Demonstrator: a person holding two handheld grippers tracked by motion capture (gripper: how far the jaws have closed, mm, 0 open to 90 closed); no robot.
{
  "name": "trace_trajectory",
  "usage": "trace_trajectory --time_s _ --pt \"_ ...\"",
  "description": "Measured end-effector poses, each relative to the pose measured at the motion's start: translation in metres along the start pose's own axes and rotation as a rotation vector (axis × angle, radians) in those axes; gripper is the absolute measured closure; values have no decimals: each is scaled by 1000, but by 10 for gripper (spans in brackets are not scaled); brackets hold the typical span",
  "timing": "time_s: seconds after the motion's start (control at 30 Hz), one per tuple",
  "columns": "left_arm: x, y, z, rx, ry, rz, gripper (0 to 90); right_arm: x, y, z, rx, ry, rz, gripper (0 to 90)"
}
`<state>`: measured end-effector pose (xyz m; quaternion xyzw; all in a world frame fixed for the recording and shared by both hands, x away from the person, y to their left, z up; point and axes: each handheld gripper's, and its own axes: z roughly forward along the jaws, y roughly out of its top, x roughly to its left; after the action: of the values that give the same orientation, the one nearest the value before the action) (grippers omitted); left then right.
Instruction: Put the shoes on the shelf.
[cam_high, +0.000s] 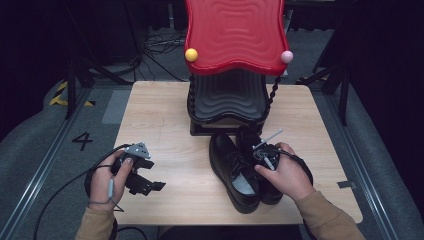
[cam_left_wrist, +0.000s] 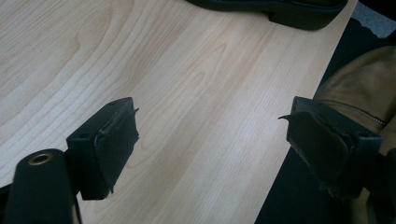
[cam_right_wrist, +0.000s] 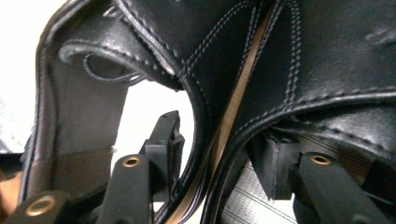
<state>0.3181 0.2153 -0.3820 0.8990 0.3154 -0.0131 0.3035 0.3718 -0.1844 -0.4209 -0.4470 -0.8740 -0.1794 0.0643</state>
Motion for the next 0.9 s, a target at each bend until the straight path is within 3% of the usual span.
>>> trace_trajectory --time_s 0.23,0.3,0.37,0.5,0.63,0.7,0.9 --pt "0 0 2 3 -5 -1 170 5 2 5 39 -59 93 626" --pt "0 1 2 2 -5 -1 170 7 1 7 66 -91 50 643" --pt "0 1 1 1 -5 1 170 9 -1 8 92 -103 42 644" --pt "-1 0 1 -1 -4 0 170 15 -3 9 103 -146 -28 651" --pt "0 0 0 -4 -5 -2 170 13 1 9 118 -143 47 683" --pt "0 0 0 -4 -4 -1 170 12 2 9 123 -137 51 688" --pt "0 0 -1 -6 -7 0 170 9 7 8 145 -135 123 746"
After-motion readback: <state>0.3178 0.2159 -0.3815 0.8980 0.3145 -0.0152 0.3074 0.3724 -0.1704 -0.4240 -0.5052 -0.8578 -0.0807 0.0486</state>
